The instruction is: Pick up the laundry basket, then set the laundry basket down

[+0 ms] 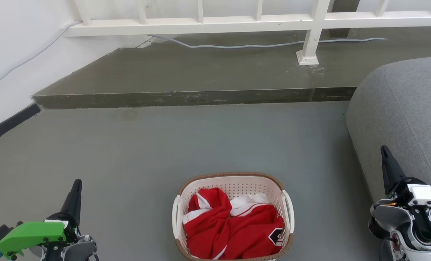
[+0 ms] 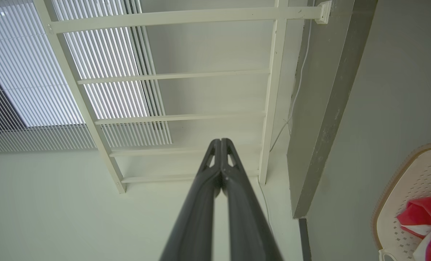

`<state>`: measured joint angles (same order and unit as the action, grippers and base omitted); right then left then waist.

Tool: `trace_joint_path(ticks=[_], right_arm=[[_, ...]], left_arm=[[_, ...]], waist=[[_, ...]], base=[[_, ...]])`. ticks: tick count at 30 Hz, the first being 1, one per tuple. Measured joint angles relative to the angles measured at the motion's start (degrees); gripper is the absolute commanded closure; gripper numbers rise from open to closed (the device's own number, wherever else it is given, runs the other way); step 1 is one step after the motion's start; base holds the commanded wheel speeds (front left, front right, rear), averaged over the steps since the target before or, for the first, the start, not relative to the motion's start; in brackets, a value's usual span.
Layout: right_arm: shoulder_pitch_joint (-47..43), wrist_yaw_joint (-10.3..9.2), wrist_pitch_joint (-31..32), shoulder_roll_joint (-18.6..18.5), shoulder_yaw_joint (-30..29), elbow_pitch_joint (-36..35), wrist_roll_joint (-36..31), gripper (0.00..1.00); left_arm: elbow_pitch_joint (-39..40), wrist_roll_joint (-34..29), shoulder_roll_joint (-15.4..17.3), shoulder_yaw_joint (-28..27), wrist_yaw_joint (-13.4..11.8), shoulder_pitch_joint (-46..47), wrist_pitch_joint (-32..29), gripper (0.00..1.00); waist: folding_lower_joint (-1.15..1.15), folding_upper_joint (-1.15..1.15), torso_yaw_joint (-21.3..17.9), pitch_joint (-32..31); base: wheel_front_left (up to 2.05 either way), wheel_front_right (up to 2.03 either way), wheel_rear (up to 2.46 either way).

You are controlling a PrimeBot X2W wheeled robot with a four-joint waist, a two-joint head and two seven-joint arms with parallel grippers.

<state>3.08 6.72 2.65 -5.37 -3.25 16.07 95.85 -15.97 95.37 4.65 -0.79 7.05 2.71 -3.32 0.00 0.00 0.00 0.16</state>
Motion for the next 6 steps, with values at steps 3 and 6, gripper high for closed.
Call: trace_joint_path(ticks=[3,6], right_arm=[[0.0,0.0,0.0,0.0,0.0,0.0,0.0,1.0],[0.0,0.0,0.0,0.0,0.0,0.0,0.0,1.0]], left_arm=[[0.0,0.0,0.0,0.0,0.0,0.0,0.0,1.0],[0.0,0.0,0.0,-0.1,0.0,0.0,0.0,1.0]], waist=[[0.0,0.0,0.0,0.0],[0.0,0.0,0.0,0.0]], base=[[0.0,0.0,0.0],[0.0,0.0,0.0]])
